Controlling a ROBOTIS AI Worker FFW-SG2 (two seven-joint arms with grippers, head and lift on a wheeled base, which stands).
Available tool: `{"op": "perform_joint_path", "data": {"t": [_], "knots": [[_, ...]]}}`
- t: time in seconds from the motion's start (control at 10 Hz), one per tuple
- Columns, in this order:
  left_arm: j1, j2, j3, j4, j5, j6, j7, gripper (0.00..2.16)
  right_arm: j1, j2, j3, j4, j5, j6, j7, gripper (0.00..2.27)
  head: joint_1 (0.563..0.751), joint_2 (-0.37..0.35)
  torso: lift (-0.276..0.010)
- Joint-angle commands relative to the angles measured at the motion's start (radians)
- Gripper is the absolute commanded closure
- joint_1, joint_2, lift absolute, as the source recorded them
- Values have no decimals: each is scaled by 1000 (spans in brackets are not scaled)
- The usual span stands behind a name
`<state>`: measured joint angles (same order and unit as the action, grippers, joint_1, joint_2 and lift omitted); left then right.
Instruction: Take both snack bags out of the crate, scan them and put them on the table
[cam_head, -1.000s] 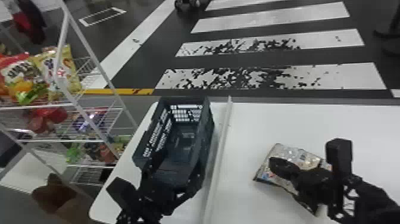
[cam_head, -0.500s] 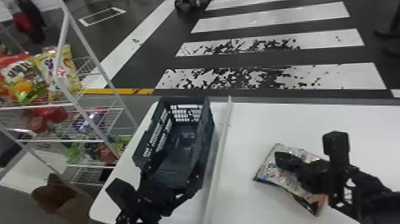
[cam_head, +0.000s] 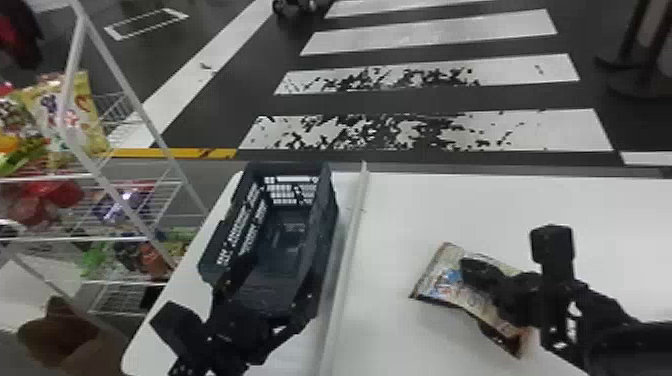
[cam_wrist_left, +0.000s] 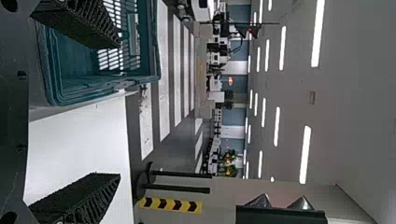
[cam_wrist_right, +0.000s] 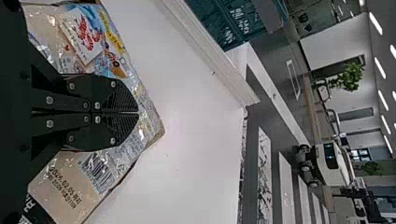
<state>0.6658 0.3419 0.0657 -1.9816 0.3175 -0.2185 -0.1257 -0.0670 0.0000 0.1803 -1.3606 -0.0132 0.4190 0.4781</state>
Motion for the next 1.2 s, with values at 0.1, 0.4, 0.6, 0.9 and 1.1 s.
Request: {"op": "perform_joint_path", "data": {"t": [0.1, 0.4, 0.6, 0.9, 1.1], "knots": [[-2, 0, 0, 1, 0, 0, 0, -2, 12, 1, -1, -2, 59, 19, -47, 2256, 695, 279, -92], [-6, 2, -4, 1, 0, 0, 0, -2, 50, 1, -45, -52, 91, 62, -98, 2256, 695, 248, -92], [-9, 2, -7, 3, 0, 0, 0, -2, 92, 1, -101, -123, 102, 108, -116, 2256, 695, 220, -92], [-9, 3, -11, 1, 0, 0, 0, -2, 133, 1, -159, -184, 125, 163, -151, 2256, 695, 158, -92], [-9, 3, -14, 3, 0, 0, 1, -2, 168, 1, -170, -235, 90, 160, -151, 2256, 695, 133, -92]]}}
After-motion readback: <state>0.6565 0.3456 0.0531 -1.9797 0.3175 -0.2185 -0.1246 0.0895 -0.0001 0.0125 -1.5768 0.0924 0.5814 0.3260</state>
